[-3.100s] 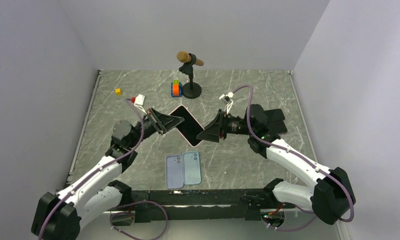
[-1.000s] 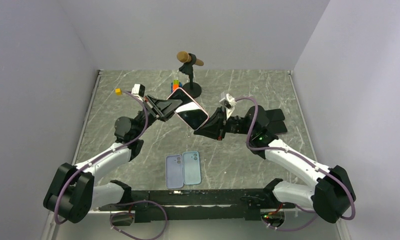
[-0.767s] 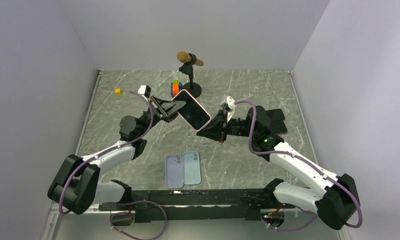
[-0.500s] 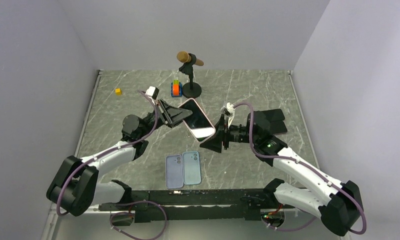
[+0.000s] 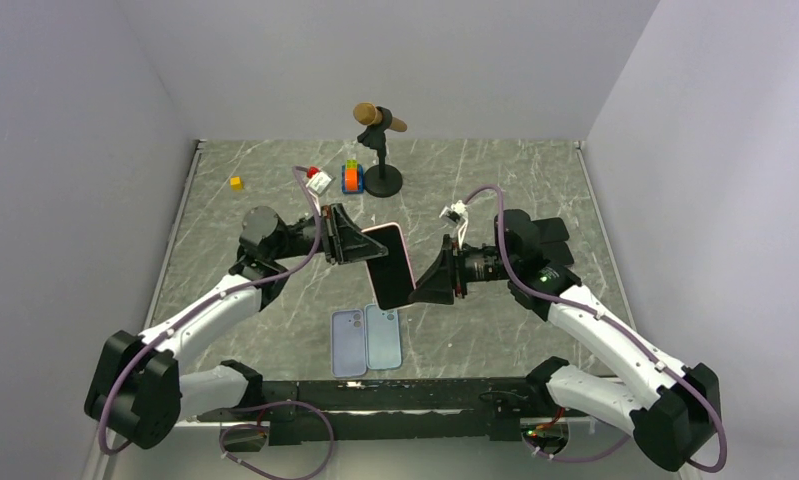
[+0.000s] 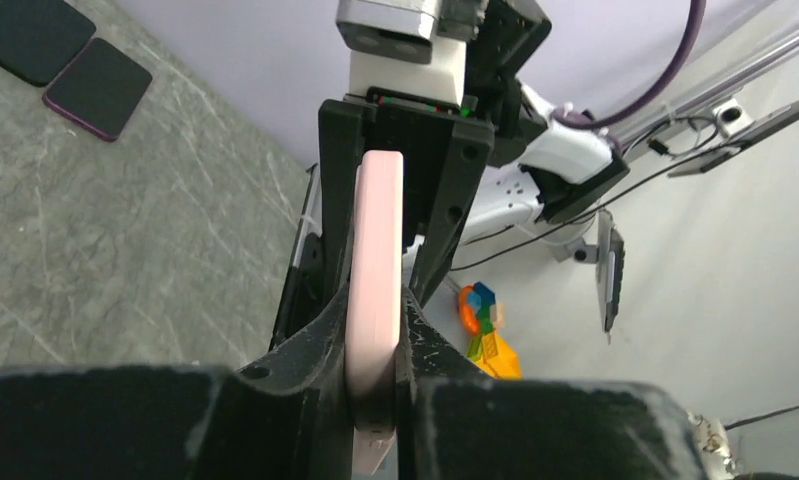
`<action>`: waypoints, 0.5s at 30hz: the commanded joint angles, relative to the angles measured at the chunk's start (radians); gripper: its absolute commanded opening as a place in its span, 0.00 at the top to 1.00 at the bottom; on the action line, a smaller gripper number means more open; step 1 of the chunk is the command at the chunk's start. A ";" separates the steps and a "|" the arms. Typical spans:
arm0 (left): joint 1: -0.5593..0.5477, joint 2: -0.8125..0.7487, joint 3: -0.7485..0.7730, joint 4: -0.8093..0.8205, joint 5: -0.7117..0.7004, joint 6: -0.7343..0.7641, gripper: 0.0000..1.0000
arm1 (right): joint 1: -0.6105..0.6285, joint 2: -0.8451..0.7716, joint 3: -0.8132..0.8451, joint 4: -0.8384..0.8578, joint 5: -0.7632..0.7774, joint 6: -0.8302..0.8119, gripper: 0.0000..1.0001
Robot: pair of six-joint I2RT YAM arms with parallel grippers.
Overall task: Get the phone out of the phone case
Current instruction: Remove the phone case from the phone.
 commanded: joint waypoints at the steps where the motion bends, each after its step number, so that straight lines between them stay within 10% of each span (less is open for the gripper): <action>1: 0.004 -0.084 0.064 -0.143 0.047 0.132 1.00 | -0.003 0.006 0.031 0.056 -0.115 0.049 0.58; 15: 0.017 -0.077 0.035 -0.046 0.028 0.017 1.00 | -0.003 0.034 -0.015 0.133 -0.203 0.026 0.54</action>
